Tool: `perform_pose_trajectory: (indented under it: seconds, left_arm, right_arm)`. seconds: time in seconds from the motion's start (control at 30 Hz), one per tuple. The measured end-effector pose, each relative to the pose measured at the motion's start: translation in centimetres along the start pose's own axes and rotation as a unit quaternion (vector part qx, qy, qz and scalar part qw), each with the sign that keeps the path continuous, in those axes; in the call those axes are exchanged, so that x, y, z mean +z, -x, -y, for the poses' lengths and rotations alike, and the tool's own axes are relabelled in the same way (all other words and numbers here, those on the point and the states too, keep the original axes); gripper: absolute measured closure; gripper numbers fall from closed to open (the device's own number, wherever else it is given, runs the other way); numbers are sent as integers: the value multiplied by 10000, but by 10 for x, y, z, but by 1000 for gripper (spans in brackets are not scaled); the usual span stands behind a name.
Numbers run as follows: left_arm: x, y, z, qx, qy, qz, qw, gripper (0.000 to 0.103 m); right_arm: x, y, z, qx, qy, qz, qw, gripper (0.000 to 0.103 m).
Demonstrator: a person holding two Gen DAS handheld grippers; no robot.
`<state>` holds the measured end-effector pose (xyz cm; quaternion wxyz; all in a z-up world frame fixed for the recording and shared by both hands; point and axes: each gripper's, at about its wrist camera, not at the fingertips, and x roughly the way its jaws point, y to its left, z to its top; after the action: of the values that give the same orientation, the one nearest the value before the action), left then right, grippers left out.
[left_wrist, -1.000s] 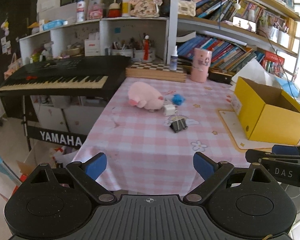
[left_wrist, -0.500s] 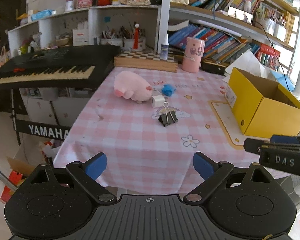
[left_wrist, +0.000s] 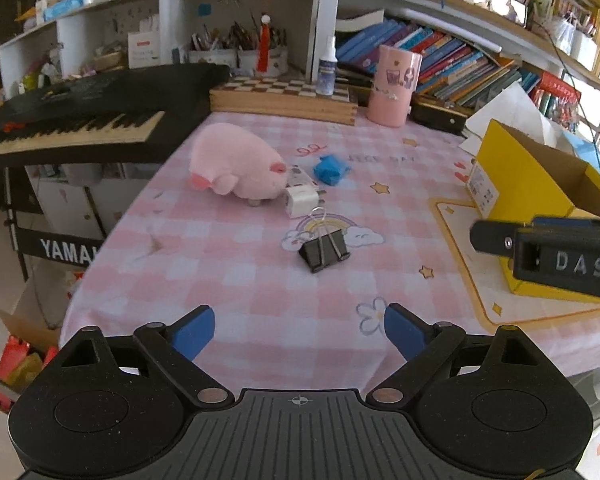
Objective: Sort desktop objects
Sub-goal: 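Lower the left tool onto the black binder clip and grasp it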
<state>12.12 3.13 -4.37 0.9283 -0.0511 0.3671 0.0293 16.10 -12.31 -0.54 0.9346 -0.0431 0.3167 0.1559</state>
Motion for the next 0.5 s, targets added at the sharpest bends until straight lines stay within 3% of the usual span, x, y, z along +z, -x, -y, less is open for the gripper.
perform_pose_trajectory:
  seconds: [0.17, 0.4, 0.5]
  left_arm:
    - [15, -39, 17, 18, -140, -33, 9999, 18]
    - [35, -81, 27, 173, 137, -148, 9996, 21]
    - [39, -94, 31, 186, 183, -264, 9993, 27]
  right_arm:
    - [19, -22, 8, 231, 147, 50, 9996, 44]
    - [35, -40, 21, 357, 298, 120, 9988, 44]
    - [41, -48, 26, 386, 323, 67, 9987, 44]
